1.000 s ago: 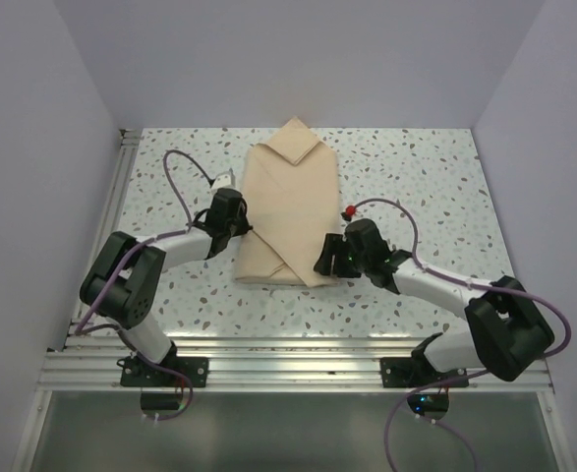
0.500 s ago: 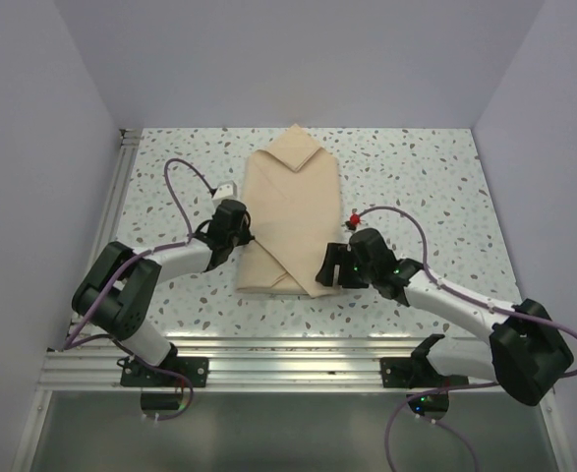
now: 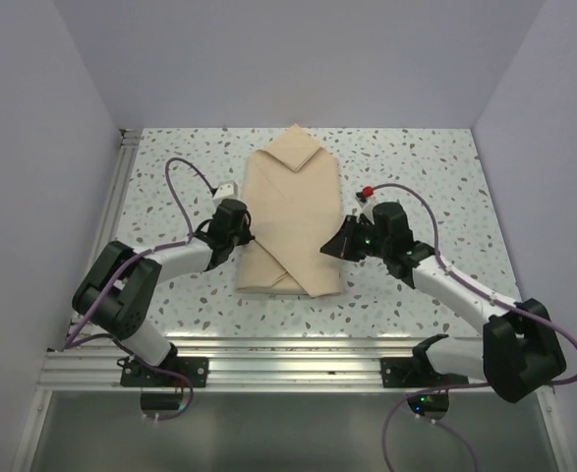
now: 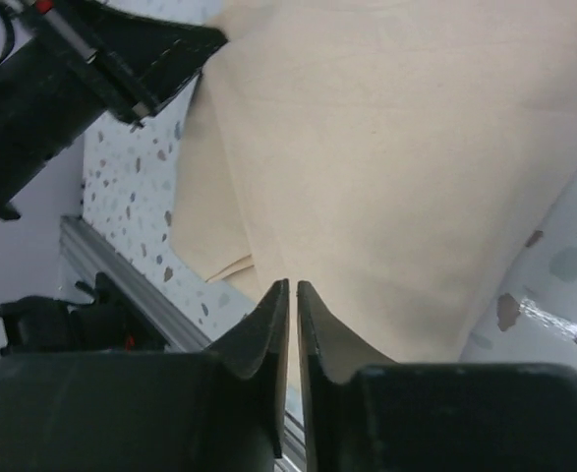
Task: Prepare the surgical pack
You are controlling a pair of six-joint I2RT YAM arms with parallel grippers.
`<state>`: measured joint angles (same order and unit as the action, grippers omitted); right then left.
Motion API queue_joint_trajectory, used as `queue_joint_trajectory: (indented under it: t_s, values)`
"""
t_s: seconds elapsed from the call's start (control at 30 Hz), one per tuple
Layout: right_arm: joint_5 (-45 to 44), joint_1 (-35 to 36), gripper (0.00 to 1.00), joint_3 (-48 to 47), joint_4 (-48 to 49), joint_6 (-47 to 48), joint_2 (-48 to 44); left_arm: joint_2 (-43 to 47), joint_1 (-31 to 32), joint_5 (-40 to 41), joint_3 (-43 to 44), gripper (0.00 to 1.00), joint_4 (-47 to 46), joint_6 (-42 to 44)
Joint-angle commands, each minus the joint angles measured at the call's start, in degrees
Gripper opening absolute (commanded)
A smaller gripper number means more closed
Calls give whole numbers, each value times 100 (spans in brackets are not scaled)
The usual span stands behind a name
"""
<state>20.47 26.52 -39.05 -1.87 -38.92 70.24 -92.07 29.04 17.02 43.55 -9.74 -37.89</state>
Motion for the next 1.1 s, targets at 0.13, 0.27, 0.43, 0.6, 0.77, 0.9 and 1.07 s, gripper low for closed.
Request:
queue_joint_trajectory:
  t_s: [0.13, 0.27, 0.43, 0.6, 0.77, 0.9, 1.07]
  values:
    - [1521, -33, 0, 616, 1882, -616, 332, -153, 23, 92, 162, 0, 244, 159]
    - [1496, -24, 0, 1284, 2497, -810, 604, -144, 32, 100, 180, 0, 279, 168]
    - [1890, -165, 0, 1971, 4242, -1249, 1726, -127, 23, 100, 145, 0, 271, 159]
    - [2146, -262, 0, 1639, 4768, -1541, 1968, -83, 23, 109, 136, 0, 288, 176]
    - [1716, -262, 0, 795, 2862, -699, 1283, 5, 23, 135, 180, 0, 341, 203]
    - [1662, -341, 0, 31, 2235, -441, 1395, 5, 23, 144, 233, 0, 376, 238]
    - [1969, -674, 0, -524, 2498, -538, 1976, -21, 32, 162, 251, 0, 385, 256]
